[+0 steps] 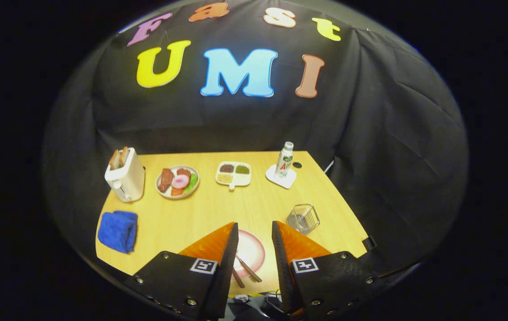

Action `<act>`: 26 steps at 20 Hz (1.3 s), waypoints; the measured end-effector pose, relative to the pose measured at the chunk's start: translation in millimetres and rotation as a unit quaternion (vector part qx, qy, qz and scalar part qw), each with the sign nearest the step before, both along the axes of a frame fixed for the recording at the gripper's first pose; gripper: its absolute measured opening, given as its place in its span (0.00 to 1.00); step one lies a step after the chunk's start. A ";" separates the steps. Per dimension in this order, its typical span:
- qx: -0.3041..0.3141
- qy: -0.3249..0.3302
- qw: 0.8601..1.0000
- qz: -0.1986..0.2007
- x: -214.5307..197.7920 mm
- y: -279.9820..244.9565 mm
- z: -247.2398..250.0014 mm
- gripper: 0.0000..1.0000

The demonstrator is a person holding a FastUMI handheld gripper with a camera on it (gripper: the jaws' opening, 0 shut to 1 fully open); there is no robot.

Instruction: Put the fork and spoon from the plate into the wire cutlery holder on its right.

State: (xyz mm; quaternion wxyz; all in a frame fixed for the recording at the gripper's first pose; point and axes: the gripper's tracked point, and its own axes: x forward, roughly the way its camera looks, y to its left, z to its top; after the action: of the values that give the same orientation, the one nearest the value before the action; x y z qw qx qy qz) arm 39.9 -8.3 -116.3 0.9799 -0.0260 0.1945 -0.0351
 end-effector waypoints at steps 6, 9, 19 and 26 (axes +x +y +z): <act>-0.048 0.180 0.982 0.010 18.8 2.5 -102.4 0.47; -0.088 0.250 0.964 0.021 27.0 -1.5 -144.7 0.47; -0.147 0.329 0.929 0.080 64.5 9.9 -214.6 0.47; -0.130 0.345 0.924 0.107 79.5 14.4 -241.6 0.47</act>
State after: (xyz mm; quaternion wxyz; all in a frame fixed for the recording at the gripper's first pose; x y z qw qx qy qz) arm 119.4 6.2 -357.9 0.8383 -0.1839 0.5103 0.0557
